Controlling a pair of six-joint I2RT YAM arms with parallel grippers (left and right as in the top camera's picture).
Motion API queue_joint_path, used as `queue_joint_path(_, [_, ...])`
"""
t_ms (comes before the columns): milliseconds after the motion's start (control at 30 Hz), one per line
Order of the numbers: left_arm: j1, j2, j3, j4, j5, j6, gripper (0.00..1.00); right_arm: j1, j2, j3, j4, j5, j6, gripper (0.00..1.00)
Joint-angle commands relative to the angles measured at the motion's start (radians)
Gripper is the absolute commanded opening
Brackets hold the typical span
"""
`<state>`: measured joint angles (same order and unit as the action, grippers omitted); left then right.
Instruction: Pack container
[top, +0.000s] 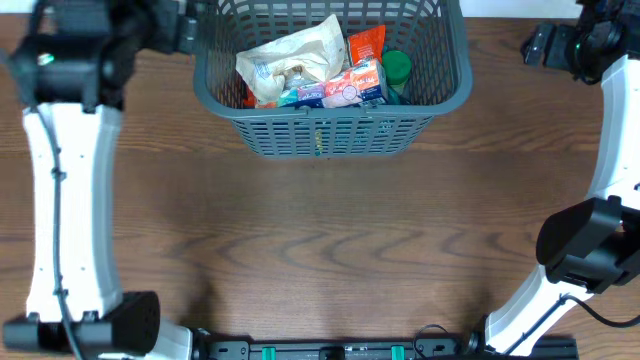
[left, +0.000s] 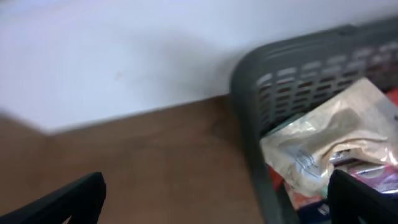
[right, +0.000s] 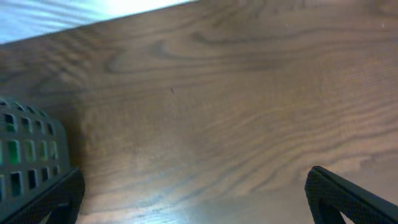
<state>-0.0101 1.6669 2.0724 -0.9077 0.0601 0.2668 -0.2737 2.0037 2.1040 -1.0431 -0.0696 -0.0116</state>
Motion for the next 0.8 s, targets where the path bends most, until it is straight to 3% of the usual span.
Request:
queue_joint_path(0, [0.021, -0.079, 0.003, -0.032, -0.001, -0.141, 0.99, 0.048, -0.080, 0.009, 0.007, -0.015, 0.006, 0.99])
queue_joint_path(233, [0.025, -0.190, -0.116, -0.099, -0.001, -0.122, 0.99, 0.127, -0.249, 0.008, -0.031, 0.128, 0.042, 0.99])
queue_joint_path(433, [0.025, -0.330, -0.399, -0.083, 0.000, -0.123, 0.99, 0.197, -0.387, -0.056, -0.118, 0.216, 0.068, 0.99])
queue_joint_path(567, [0.025, -0.470, -0.645, -0.019, 0.003, -0.123, 0.99, 0.225, -0.534, -0.243, -0.095, 0.223, 0.102, 0.99])
queue_joint_path(767, [0.025, -0.727, -0.959, 0.096, 0.026, -0.175, 0.99, 0.300, -0.875, -0.708, 0.068, 0.224, 0.123, 0.99])
